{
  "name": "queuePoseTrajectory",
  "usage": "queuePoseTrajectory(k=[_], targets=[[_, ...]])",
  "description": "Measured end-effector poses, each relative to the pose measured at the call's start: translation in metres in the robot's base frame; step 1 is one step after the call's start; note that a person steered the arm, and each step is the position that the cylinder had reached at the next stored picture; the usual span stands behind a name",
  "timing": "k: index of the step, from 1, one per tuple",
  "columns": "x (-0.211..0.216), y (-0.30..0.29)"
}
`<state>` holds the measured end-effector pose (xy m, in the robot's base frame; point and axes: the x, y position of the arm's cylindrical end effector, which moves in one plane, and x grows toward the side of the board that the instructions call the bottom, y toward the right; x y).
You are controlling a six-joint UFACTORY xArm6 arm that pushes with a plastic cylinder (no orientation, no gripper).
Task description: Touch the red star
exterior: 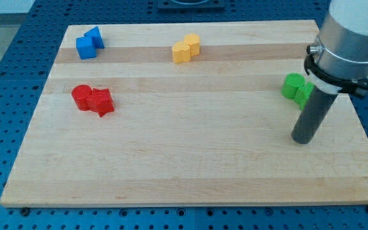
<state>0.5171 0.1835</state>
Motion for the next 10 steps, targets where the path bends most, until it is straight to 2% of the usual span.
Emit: queuePoseTrajectory(k=[1, 2, 3, 4, 6, 7, 10], targets=[[0.0, 0.0], [0.015, -0.023], [0.038, -0.071], [0.041, -0.08], [0.04, -0.086], [0.017, -0.135], [0.004, -0.187]])
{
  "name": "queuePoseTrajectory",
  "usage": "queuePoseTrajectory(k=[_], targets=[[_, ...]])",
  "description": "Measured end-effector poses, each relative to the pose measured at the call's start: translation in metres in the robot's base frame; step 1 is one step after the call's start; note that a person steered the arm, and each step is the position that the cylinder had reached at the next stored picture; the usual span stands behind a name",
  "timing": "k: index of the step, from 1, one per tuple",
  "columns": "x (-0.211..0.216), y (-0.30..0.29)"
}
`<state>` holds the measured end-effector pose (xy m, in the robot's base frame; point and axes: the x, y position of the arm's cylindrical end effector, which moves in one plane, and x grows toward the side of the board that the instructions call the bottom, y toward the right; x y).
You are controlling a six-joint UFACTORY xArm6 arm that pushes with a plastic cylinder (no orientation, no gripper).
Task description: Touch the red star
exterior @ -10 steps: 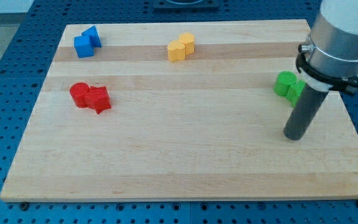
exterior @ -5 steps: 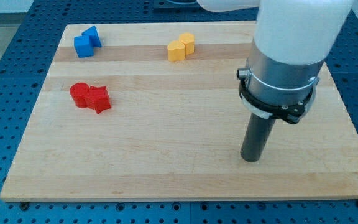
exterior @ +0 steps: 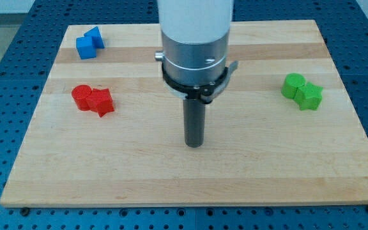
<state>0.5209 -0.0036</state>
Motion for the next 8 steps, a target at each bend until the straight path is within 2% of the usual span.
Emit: queuePoseTrajectory(k=[5, 8], targets=[[-0.02, -0.087], [-0.058, -0.138]])
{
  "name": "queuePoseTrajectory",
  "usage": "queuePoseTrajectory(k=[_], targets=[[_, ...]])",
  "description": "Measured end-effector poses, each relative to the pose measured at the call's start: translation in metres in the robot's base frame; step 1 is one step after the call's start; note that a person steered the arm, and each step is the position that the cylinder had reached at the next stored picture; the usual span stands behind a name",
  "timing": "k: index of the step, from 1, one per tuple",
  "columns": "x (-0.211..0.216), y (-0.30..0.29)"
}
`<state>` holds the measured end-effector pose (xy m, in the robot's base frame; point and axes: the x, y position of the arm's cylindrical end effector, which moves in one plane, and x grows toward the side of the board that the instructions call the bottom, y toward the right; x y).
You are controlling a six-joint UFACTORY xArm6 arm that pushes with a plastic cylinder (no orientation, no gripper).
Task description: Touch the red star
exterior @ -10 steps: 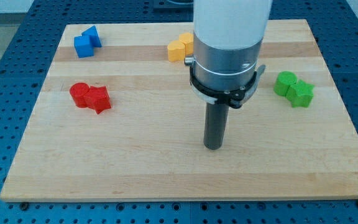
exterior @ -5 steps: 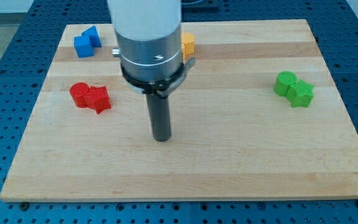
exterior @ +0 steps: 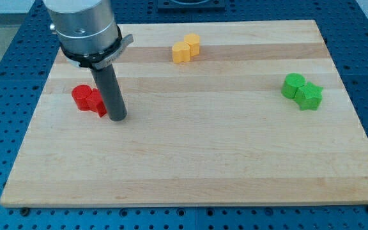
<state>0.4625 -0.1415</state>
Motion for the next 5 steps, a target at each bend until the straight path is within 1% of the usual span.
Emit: queuePoseTrajectory(k=[2, 3, 4, 5], targets=[[0.0, 0.0], [-0.062, 0.0], [-0.1, 0.0], [-0.154, -0.018]])
